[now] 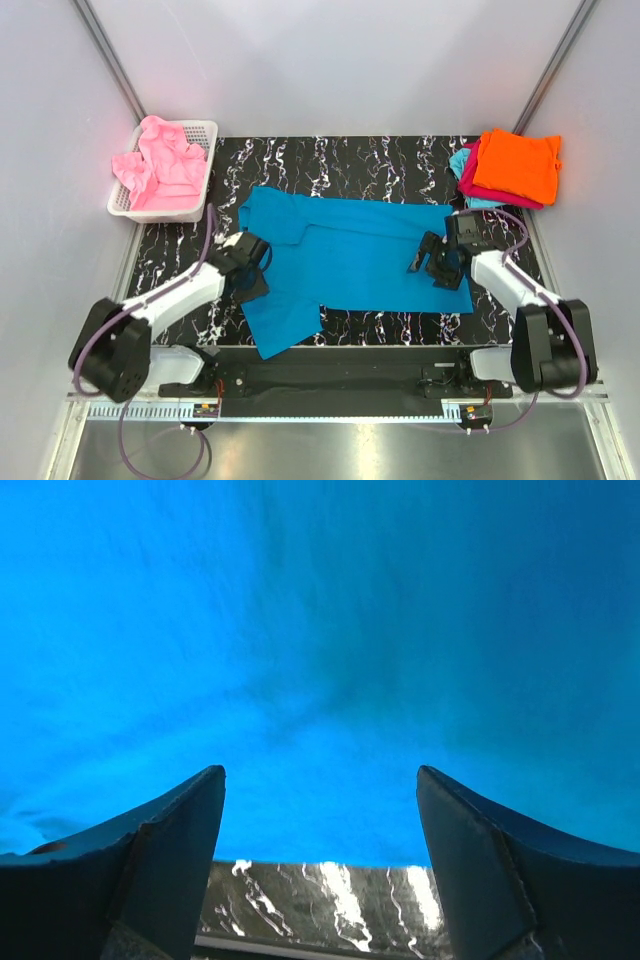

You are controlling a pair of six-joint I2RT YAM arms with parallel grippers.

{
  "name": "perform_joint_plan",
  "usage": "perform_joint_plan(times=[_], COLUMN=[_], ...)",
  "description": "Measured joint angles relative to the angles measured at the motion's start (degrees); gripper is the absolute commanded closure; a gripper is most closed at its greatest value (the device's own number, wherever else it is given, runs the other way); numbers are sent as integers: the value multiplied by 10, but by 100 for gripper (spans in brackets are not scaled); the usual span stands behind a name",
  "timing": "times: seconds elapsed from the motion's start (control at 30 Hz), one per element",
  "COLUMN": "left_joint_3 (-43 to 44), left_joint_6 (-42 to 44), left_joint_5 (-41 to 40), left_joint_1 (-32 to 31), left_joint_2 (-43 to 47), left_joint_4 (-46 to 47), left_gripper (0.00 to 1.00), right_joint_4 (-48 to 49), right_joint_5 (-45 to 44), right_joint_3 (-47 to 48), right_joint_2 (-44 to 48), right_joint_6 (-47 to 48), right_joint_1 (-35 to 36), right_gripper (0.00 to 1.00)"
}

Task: Fold and stack the t-shirts
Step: Fold the tshirt

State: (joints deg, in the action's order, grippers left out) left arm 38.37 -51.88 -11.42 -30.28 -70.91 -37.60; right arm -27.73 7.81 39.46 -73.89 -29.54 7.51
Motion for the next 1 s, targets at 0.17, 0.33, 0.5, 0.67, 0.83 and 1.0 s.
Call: perform_joint_plan(times=[0.17,0.33,0.5,0.67,0.83,1.0], left_joint_3=[41,64,103,142,173,221], left_joint_6=[18,29,40,40,43,55], left_joint_5=[-4,-4,10,47,92,123], left_joint_1=[-1,-1,1,16,50,104], left_joint_2=[-64,-109,-184,-229,-259,-301], left_joint_4=[31,48,68,101,112,112], left_gripper=[62,62,62,62,62,62], right_joint_4=[13,25,26,13,-5,-24], right_joint_5=[-16,-28,-34,-41,-44,-53], right_joint_3=[42,64,93,138,205,296], right_joint_2=[-76,-126,-158,-201,-258,-330], right_joint_6=[14,19,19,21,26,31], right_joint_1=[1,6,14,17,17,18], right_gripper=[17,18,22,24,24,24])
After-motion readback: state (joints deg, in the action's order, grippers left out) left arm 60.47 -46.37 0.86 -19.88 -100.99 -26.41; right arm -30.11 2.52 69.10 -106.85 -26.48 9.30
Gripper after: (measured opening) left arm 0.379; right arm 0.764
